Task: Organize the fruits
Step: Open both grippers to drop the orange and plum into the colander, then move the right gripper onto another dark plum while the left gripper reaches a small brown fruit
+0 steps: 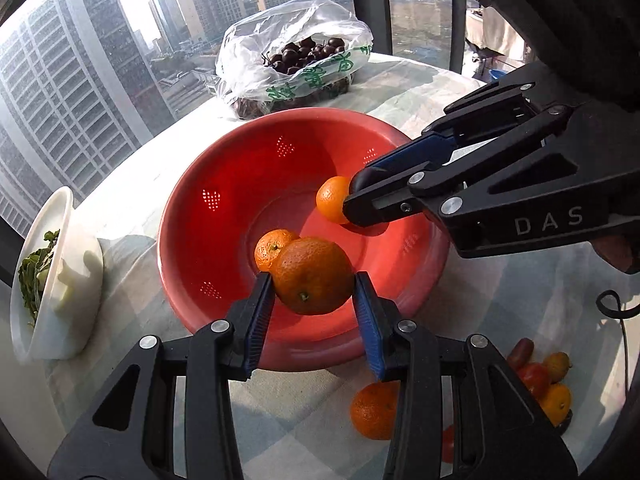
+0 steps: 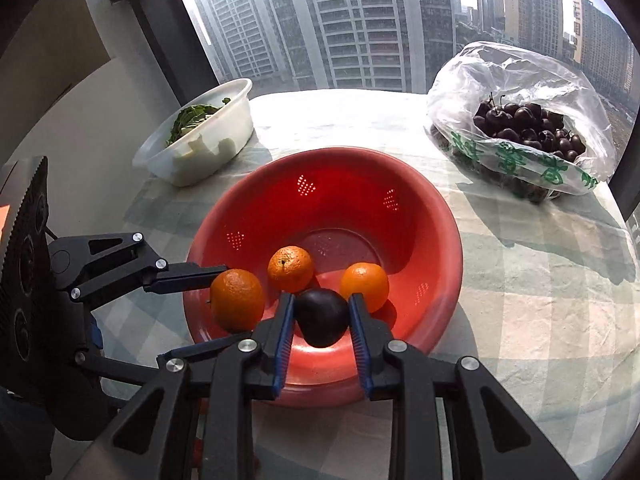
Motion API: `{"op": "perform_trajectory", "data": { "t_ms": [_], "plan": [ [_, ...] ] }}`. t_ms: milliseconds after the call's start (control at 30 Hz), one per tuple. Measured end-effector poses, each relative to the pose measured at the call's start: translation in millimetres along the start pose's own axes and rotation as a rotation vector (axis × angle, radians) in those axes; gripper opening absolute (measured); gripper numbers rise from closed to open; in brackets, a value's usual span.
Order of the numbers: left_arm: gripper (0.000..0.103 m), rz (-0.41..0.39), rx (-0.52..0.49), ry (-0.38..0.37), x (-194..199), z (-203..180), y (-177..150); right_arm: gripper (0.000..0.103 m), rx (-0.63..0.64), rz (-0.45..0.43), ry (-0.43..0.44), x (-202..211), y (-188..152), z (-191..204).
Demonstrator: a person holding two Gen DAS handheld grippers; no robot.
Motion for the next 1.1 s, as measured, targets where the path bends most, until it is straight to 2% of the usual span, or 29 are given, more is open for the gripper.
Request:
{"op": "perform_trajectory", "data": {
  "t_ms": [367, 433, 500, 533, 567, 600, 733, 800, 833, 967, 1100],
  "plan": [
    [0.039, 0.016, 0.008, 0.011, -14, -2, 3, 0.030, 0.033, 0.022, -0.053, -18, 0, -5],
    [0.043, 0.012, 0.011, 0.022, -13, -2, 2, 0.030, 0.050, 0.020, -0.068, -18, -1, -3],
    [0.055, 0.005, 0.016, 0.037, -12, -2, 2, 0.033, 0.068, 0.015, -0.080, -18, -1, -2],
    [0.058, 0.000, 0.023, 0.038, -10, -1, 2, 0.035, 0.071, 0.011, -0.084, -17, -1, -1],
    [0.061, -0.004, 0.030, 0.041, -9, 0, 2, 0.042, 0.071, 0.008, -0.084, -16, -1, -1],
    [0.062, -0.005, 0.034, 0.043, -9, 0, 2, 0.045, 0.069, 0.006, -0.080, -14, -1, -2],
    [0.062, -0.005, 0.043, 0.049, -6, -1, 2, 0.046, 0.055, -0.012, -0.081, -2, -3, -4],
    [0.066, -0.012, 0.051, 0.066, 1, -1, -1, 0.047, 0.032, -0.048, -0.068, 14, -6, -5],
    [0.068, -0.025, 0.058, 0.075, 8, -2, -4, 0.048, 0.024, -0.074, -0.054, 25, -10, -6],
    [0.088, -0.094, 0.115, 0.094, 43, -4, -26, 0.062, 0.033, -0.182, 0.015, 75, -44, 6],
    [0.091, -0.158, 0.185, 0.098, 76, -23, -63, 0.064, 0.069, -0.234, 0.066, 108, -101, 21]
  ]
}}
Point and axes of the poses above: each gripper's, at about its wrist camera, not at the fingertips, and x roughly against the way its jaws point, z to its left, y to its top, the point moved 3 cm from there along -x, roughly the way its jaws point, and after that the axes turned 3 degrees about z, right-handed, at the moved point
